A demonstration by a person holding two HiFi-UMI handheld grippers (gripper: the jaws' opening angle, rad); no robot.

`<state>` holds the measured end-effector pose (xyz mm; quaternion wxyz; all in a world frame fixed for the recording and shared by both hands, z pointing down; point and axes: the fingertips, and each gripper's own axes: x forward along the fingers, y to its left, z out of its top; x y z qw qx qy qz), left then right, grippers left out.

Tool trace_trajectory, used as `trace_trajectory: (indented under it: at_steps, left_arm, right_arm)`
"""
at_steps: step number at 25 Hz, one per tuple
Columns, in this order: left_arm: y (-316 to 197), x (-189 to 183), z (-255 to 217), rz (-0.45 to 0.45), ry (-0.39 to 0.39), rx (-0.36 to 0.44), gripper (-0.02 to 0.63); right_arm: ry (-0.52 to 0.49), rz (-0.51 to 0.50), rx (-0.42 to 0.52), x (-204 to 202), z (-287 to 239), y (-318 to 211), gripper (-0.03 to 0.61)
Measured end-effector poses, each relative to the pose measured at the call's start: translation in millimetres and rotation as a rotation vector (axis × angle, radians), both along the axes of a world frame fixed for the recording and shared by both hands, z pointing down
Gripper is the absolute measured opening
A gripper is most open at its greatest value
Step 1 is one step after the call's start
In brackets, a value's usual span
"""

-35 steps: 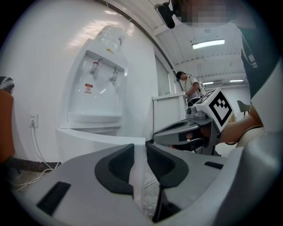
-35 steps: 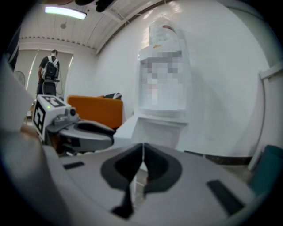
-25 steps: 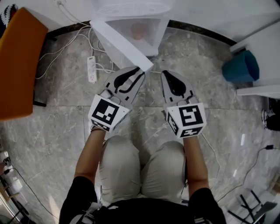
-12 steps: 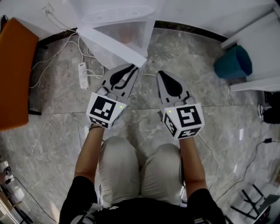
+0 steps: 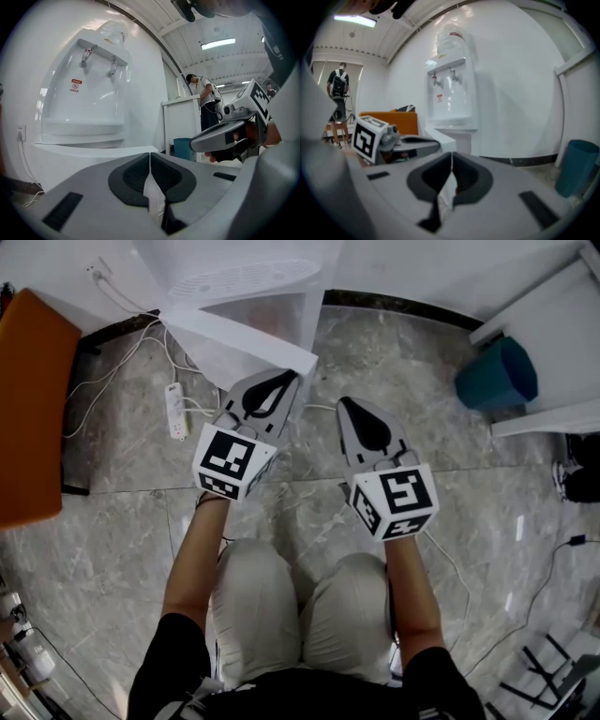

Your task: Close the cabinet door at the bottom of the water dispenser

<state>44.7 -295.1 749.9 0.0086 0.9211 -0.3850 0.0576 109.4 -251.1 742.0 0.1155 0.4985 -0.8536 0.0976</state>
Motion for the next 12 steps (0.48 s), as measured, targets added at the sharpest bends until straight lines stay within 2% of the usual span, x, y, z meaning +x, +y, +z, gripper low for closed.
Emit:
trace_trajectory:
  at_steps: [6,12]
  left_arm:
    - [-17.0,3.3,9.3,-0.018,-0.055,-0.006,0.017]
    - [-35.2,9.2,9.1,-0.015,-0.056,0.0,0.017]
  right_arm:
    - [-0.002,0.007,-0.005,5.3,3.1,3.4,0.035]
    - [0.007,0.004,-0.005,6.6,5.6,-0.5,0.035]
